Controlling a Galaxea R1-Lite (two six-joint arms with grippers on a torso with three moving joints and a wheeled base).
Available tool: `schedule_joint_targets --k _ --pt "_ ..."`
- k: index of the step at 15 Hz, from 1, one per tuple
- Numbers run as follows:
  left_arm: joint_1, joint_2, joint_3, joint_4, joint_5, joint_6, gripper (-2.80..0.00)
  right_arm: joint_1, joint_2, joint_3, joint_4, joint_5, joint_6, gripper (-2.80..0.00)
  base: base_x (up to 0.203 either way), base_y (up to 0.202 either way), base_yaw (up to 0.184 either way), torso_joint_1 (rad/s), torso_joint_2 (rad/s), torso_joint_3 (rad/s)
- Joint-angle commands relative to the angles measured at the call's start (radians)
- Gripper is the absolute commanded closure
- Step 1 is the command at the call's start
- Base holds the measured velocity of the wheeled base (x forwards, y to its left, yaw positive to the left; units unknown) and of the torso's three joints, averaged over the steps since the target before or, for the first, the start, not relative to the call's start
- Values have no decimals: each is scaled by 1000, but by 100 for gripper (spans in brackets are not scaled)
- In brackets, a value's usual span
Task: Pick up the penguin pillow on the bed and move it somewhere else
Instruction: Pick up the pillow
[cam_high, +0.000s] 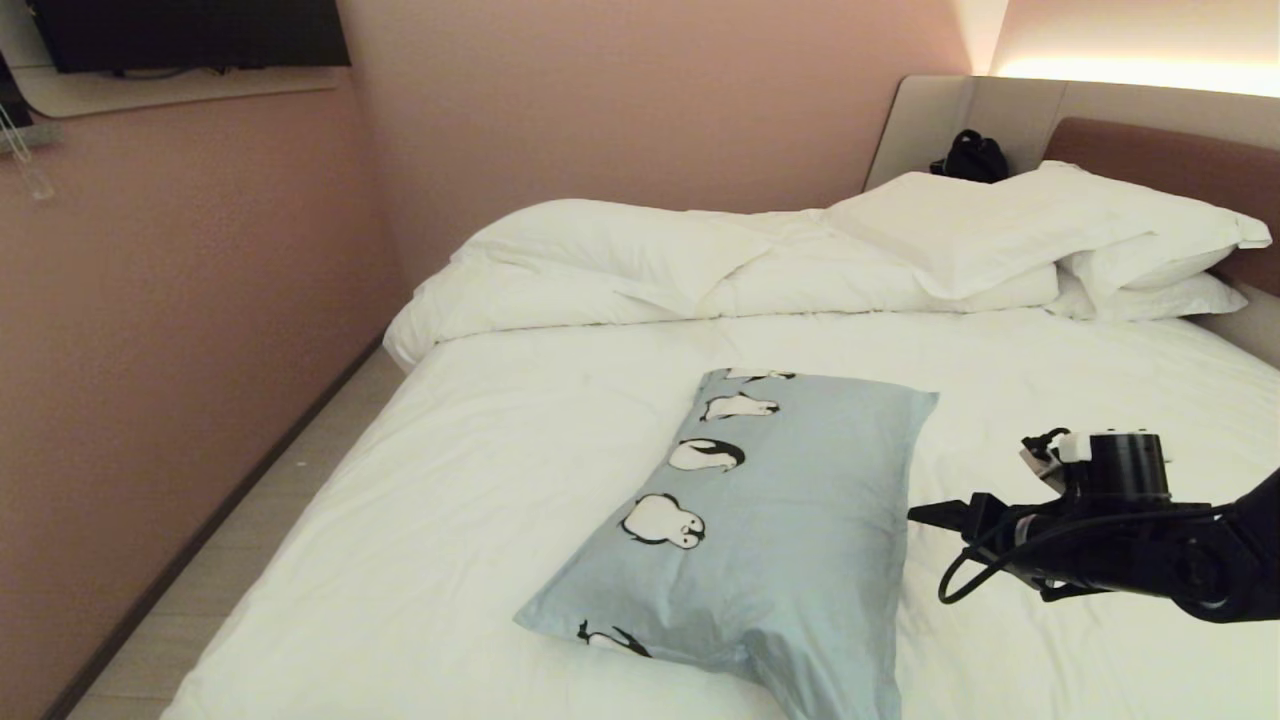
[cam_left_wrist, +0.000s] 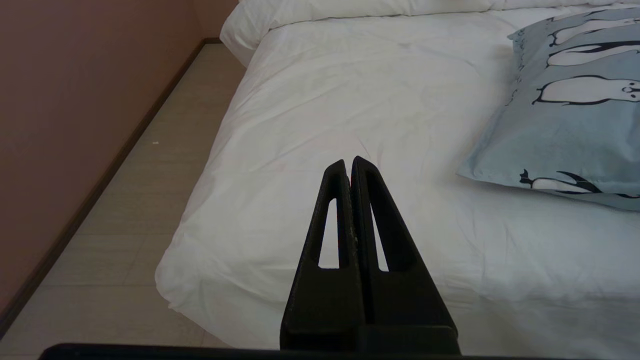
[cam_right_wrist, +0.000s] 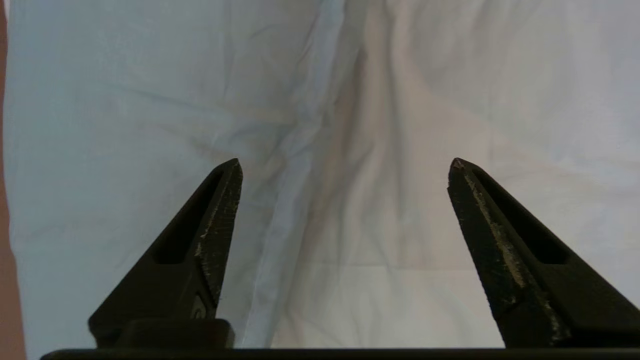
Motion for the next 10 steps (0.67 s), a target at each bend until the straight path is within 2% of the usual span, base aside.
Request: schedule_joint_targets --k 1,4,6,10 --pt "2 0 0 0 0 0 0 0 8 2 -4 85 3 -280 0 0 0 0 0 0" --pt "0 0 0 0 0 0 0 -2 9 1 -5 141 4 -280 0 0 0 0 0 0" --pt "0 0 0 0 0 0 0 -3 12 -5 -5 207 4 -280 0 0 0 0 0 0" --pt "1 0 0 0 0 0 0 0 50 -57 2 213 21 -280 0 0 0 0 0 0"
